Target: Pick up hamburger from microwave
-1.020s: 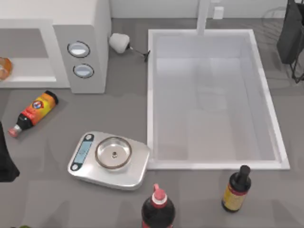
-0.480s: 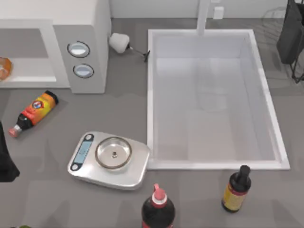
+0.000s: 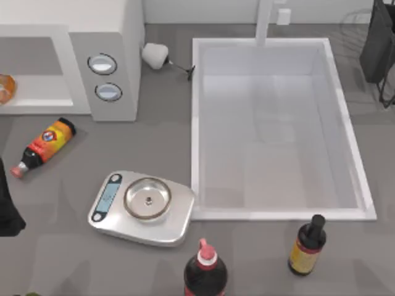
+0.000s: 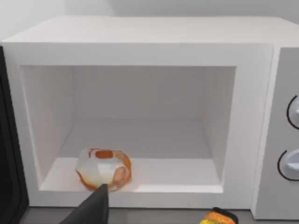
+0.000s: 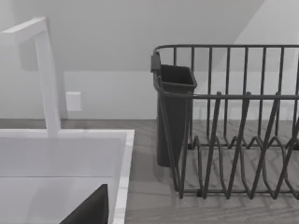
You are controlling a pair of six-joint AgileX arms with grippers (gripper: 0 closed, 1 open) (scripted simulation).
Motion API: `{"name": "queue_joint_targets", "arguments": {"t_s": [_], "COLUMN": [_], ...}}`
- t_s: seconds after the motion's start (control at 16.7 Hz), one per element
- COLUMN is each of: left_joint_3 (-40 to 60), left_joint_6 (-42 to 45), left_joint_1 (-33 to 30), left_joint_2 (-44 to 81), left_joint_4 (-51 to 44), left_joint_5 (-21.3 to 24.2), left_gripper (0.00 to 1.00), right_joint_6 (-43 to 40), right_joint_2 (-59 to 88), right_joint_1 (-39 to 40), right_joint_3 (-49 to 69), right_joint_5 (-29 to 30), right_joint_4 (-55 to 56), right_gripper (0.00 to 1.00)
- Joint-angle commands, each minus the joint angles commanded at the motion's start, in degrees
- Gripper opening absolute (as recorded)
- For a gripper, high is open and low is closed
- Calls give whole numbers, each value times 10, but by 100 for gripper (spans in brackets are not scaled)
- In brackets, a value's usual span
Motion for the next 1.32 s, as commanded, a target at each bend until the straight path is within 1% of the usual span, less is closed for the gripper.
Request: {"name": "queue_joint_targets", "arguments": {"t_s": [0.24,0.36,0.54,0.84,1.32], "left_joint_3": [13,32,75,173,354], "left_joint_6": [1,3,8,18,39], "left_joint_1": [5,11,26,59,116], "left_joint_2": [33,82,191,441,913], "left_joint_4": [16,40,92,213,439], "left_joint_5": [3,7,17,41,89], "left_gripper": [100,100,100,100,100], "right_joint_6": [0,0,0,0,0], "right_joint_2": [0,0,0,0,0], "right_joint_1": [0,0,0,0,0], "right_joint_3": [0,0,0,0,0], "right_joint_5": [0,0,0,0,0], "right_joint_4": [0,0,0,0,0], "right_gripper": [100,100,100,100,100]}}
